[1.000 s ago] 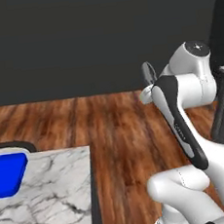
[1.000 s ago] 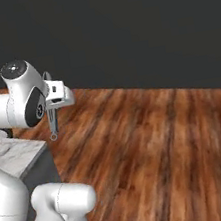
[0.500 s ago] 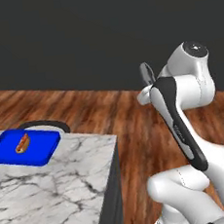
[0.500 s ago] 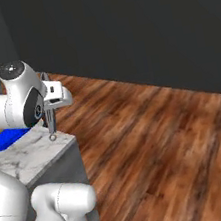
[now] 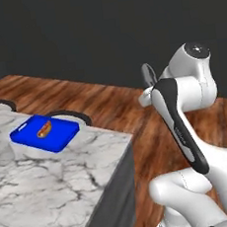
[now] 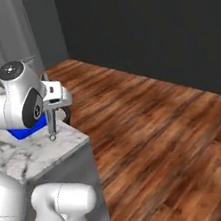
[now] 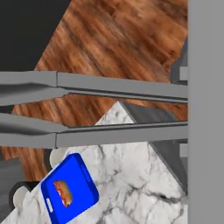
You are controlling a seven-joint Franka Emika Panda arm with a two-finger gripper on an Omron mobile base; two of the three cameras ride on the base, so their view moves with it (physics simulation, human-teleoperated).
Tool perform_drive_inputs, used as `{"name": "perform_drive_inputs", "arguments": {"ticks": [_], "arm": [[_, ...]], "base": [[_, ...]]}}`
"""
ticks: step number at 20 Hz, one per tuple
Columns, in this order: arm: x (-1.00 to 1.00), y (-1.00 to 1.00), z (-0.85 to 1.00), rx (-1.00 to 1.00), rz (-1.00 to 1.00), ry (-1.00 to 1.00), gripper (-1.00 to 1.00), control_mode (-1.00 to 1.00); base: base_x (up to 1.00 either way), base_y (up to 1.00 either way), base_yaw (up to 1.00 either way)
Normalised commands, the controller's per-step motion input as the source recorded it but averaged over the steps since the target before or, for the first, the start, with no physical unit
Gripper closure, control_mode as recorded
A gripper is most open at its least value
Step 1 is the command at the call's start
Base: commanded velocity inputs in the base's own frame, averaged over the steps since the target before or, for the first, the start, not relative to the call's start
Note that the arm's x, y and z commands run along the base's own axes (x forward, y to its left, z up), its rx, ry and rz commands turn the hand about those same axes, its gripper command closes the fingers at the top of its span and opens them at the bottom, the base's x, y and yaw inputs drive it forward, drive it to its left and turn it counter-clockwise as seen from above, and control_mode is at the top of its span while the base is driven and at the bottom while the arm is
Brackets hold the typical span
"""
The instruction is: Take the tongs from the drawer on the right and place them on the dining counter next to the tray containing the hot dog.
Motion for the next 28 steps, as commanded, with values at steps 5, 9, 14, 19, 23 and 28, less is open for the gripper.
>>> {"name": "perform_drive_inputs", "arguments": {"ticks": [5, 9, 14, 19, 23, 28], "arm": [[0.00, 0.00, 0.00, 0.00, 0.00, 0.00, 1.00, 1.00], [0.00, 0.00, 0.00, 0.00, 0.00, 0.00, 1.00, 1.00], [0.00, 0.00, 0.00, 0.00, 0.00, 0.00, 1.00, 1.00], [0.00, 0.00, 0.00, 0.00, 0.00, 0.00, 1.00, 1.00], [0.00, 0.00, 0.00, 0.00, 0.00, 0.00, 1.00, 1.00], [0.00, 0.00, 0.00, 0.00, 0.00, 0.00, 1.00, 1.00]], "base": [[0.23, -0.86, 0.56], [0.48, -0.78, 0.64], [0.52, -0.72, 0.67], [0.66, -0.61, 0.69], [0.46, -0.67, 0.69], [0.43, -0.64, 0.72]]}}
